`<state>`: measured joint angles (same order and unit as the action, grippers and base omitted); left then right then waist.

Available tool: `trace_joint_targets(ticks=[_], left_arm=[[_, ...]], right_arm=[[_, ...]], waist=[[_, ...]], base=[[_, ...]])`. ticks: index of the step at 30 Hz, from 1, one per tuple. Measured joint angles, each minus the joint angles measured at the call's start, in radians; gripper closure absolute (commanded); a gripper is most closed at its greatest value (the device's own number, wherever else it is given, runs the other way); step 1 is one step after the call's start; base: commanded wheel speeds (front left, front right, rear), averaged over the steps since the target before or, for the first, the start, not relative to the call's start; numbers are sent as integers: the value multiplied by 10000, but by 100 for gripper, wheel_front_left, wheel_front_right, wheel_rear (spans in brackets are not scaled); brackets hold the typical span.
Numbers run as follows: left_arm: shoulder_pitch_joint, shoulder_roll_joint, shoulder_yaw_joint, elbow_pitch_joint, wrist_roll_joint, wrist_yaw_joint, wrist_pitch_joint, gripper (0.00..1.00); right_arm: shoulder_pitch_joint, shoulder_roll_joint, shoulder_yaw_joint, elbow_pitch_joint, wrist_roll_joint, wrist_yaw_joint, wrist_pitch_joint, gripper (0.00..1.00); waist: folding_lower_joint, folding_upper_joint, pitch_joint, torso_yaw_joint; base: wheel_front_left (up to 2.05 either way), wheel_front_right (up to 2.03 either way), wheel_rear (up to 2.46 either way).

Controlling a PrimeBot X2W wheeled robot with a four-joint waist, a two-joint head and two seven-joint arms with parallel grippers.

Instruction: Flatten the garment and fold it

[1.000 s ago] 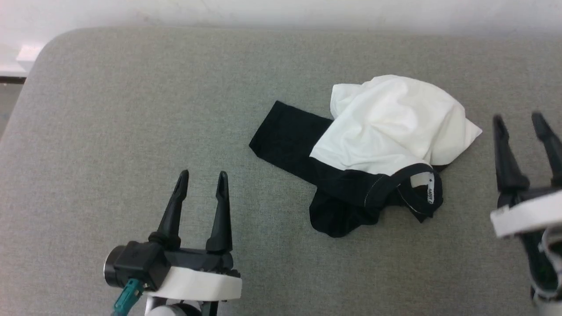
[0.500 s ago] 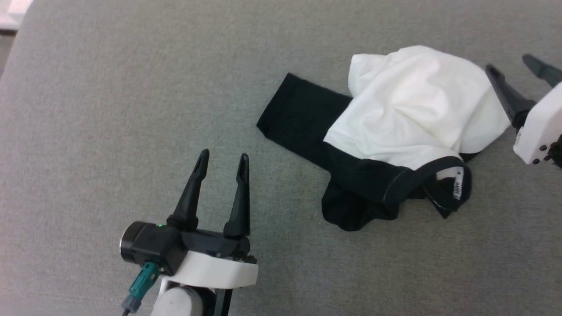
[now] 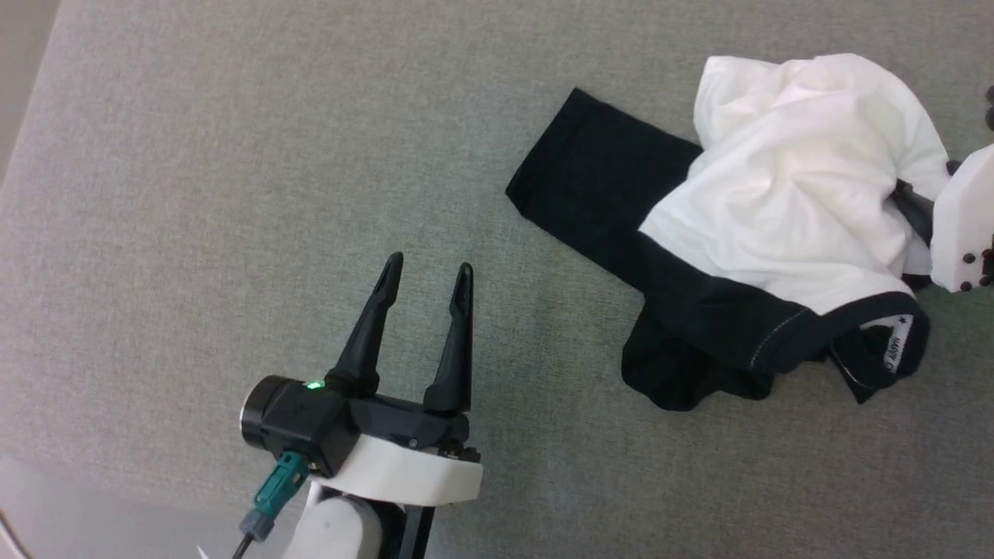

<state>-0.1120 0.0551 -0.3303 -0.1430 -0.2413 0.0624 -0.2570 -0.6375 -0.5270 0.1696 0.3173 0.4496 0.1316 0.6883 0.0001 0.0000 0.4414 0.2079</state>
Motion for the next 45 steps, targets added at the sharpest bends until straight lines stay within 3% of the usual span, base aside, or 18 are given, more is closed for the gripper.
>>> trace_joint_targets(ticks=[3, 4, 5, 6, 7, 17, 29, 32, 38, 45], left_arm=[[-60, 0, -159, 81, -63, 13, 0, 0], [-115, 0, -215, 107, -84, 17, 0, 0], [-178, -2, -251, 125, -125, 17, 0, 0], [-218, -2, -276, 148, -146, 17, 0, 0], [-234, -2, -291, 178, -157, 42, 0, 0], [-99, -23, 58, 589, -153, -12, 0, 0], [950, -31, 619, 639, -259, -194, 0, 0], [1175, -31, 708, 642, -322, -272, 0, 0], [1297, -31, 738, 621, -408, -349, 0, 0], [1072, -36, 368, 665, -564, -360, 0, 0]], right_arm=[[-181, -155, 58, 148, 274, 0, 153, 0], [-198, -196, 67, 178, 303, 0, 140, 47], [-202, -242, 88, 209, 305, 4, 69, 66], [-204, -245, 73, 259, 303, 4, -100, 94], [-205, -226, 31, 351, 295, 4, -311, 100], [-257, 222, -224, 1055, 270, 4, -2161, 100], [-1273, -50, -489, -232, 46, 2, -2088, 100], [-1415, 347, 192, -830, 132, 0, -1931, 100], [-1291, 1590, 2552, -1565, 744, 2, -1676, 100], [-281, 2385, 5252, -1214, 1540, 2, -1607, 100]], waist=[[-3, 0, 114, 104], [-2, 0, 139, 128], [-2, 0, 158, 144], [-2, 0, 163, 147], [-2, 0, 153, 143], [-1, 0, -680, -77], [-3, 0, -2525, -259], [-4, 0, -2893, -258], [-4, 0, -3240, -180], [-1, 0, -2944, 178]], base=[[0, 0, 0], [0, 0, 0], [0, 0, 0], [0, 0, 0], [0, 0, 0], [0, 0, 0], [0, 0, 0], [0, 0, 0], [0, 0, 0], [0, 0, 0]])
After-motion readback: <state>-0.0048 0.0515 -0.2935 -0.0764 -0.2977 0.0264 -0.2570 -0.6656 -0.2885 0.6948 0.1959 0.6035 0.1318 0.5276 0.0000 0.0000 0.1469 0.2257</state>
